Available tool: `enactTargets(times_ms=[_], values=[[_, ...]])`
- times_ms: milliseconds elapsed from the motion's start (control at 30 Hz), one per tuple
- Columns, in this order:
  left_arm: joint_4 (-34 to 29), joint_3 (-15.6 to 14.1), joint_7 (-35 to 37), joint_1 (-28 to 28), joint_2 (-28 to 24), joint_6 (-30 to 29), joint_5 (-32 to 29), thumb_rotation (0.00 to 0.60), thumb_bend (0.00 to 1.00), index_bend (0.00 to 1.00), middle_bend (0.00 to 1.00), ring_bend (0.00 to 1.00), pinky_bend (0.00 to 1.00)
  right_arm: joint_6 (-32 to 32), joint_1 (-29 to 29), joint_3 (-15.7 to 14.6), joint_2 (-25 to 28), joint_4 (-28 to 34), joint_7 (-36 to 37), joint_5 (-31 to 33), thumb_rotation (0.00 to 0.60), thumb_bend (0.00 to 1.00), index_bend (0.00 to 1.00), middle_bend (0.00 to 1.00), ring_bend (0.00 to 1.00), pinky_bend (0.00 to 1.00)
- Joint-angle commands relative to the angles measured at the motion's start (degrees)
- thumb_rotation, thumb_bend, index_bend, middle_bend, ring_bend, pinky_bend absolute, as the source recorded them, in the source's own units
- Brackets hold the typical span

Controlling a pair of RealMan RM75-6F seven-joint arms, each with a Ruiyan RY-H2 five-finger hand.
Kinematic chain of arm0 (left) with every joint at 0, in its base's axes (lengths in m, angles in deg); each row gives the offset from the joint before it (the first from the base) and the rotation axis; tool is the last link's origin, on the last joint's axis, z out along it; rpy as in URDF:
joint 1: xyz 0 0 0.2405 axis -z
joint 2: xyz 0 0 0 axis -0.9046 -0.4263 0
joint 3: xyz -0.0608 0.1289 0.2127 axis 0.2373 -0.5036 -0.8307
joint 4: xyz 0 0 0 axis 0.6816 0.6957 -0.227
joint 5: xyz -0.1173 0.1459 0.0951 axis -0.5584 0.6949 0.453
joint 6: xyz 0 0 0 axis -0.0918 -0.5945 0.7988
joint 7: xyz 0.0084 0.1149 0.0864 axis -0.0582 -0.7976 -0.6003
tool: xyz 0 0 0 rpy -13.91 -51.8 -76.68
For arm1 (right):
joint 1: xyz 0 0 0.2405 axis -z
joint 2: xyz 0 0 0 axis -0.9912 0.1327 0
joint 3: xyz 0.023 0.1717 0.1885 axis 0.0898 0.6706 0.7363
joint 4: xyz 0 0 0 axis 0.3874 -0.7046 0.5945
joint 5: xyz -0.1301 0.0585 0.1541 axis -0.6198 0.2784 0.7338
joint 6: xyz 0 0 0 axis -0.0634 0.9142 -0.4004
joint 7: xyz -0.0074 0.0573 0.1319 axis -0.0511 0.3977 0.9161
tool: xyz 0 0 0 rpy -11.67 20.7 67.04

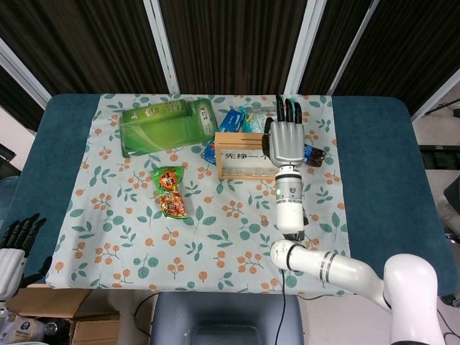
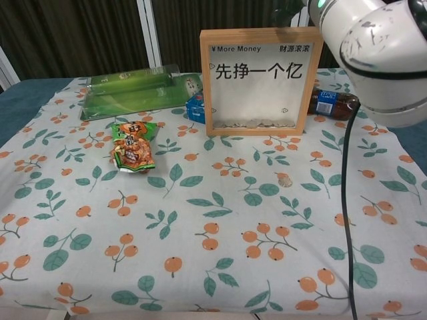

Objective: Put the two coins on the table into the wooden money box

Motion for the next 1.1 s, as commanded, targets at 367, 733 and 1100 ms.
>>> enactTargets(times_ms=[367, 733, 1100], values=[[0.4, 0.1, 0.4, -0.1, 0.1, 0.1, -0.4, 0.6, 0.38, 0.0, 0.0, 0.0, 0.05, -1.9, -0.9, -2.3, 0.9, -0.6, 1.7, 0.3, 0.6, 0.61, 0.78, 0.15, 0.0, 0.0], [0.7, 0.2, 0.4, 0.0, 0.3, 0.5, -0.6, 0.6, 0.38, 0.0, 0.0, 0.0, 0.05, -2.5, -1.7, -3.3, 0.9, -1.3, 2.7, 0.6, 0.6, 0.61, 0.78, 0.15, 0.0, 0.0], [0.9, 0.3, 0.5, 0.0, 0.3, 0.8, -0.9, 0.6, 0.38, 0.0, 0.0, 0.0, 0.05, -2.7, -2.1, -4.1, 0.8, -2.5, 3.3, 1.0, 0.6, 0.61, 0.78, 0.15, 0.0, 0.0]])
